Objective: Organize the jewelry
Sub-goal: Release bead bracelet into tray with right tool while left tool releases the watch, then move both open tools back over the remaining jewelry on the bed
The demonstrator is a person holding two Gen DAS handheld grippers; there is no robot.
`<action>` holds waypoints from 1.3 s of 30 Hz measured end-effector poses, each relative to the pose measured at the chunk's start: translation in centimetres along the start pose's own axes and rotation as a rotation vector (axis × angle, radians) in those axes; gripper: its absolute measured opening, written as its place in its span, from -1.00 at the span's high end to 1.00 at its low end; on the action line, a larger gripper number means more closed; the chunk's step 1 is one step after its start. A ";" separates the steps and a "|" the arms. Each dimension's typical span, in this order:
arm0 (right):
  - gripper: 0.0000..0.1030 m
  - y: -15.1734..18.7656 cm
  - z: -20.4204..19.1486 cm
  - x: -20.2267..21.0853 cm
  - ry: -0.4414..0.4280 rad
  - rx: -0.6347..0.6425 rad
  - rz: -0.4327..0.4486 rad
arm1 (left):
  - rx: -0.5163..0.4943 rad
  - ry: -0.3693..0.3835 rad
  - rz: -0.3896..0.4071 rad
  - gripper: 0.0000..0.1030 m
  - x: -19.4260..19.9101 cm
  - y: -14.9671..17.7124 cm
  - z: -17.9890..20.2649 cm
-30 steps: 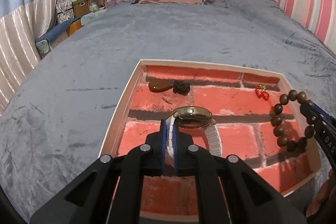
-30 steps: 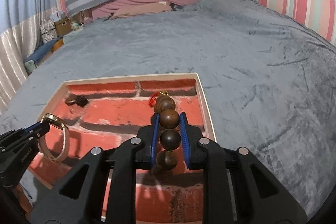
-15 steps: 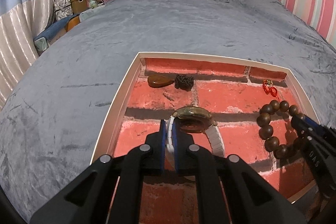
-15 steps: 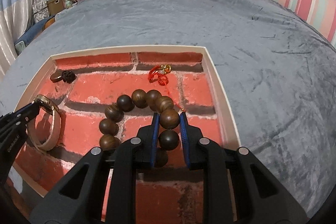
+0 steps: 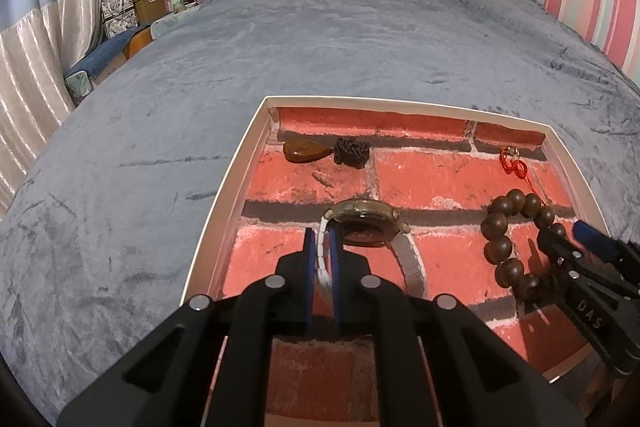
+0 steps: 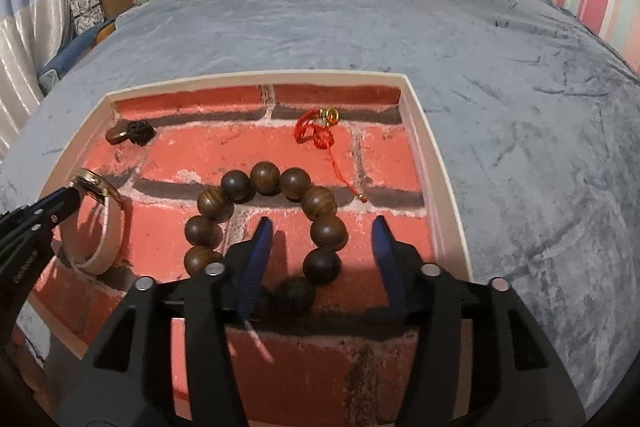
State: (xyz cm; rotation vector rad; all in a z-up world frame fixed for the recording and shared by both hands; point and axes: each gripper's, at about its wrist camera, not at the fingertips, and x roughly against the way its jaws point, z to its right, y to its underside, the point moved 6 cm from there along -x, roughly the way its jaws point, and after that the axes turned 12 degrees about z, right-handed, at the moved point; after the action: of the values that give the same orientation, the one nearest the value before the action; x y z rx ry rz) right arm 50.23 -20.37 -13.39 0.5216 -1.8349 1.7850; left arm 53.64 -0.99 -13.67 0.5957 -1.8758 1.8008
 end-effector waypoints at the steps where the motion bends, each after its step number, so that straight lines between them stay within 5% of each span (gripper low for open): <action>1: -0.26 -0.2 0.2 0.3 0.003 0.002 0.013 | -0.004 0.001 0.002 0.84 0.2 -0.1 0.0; 4: -0.49 -1.3 1.0 1.5 0.000 -0.013 0.063 | 0.000 -0.002 0.011 0.54 0.8 -0.4 0.0; 6: -0.51 -2.1 1.8 2.6 -0.006 -0.031 0.097 | -0.001 -0.026 0.046 -0.16 1.6 -0.7 -0.1; 13: -0.67 -4.4 3.5 7.0 0.006 -0.008 0.197 | 0.006 -0.009 0.076 -0.20 4.4 -1.7 0.1; 18: -0.89 -4.8 4.9 11.5 0.027 -0.019 0.249 | 0.020 0.004 0.157 -0.65 9.8 -3.4 -0.7; 24: -0.92 -3.7 5.7 17.1 0.048 0.032 0.273 | -0.019 0.002 0.256 -0.84 17.5 -3.8 -2.1; 31: -0.92 -0.8 5.9 23.5 0.034 0.036 0.313 | -0.068 -0.027 0.325 -0.84 24.9 -1.4 -5.2; 39: -0.92 4.9 5.1 27.6 0.026 0.059 0.295 | 0.018 0.016 0.283 -0.85 29.4 4.9 -8.7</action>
State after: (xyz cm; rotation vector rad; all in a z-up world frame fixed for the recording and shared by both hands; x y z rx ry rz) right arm 24.96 -22.85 -0.43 0.2570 -1.9256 2.0308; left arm 27.56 8.27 0.52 0.3321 -2.0173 1.9914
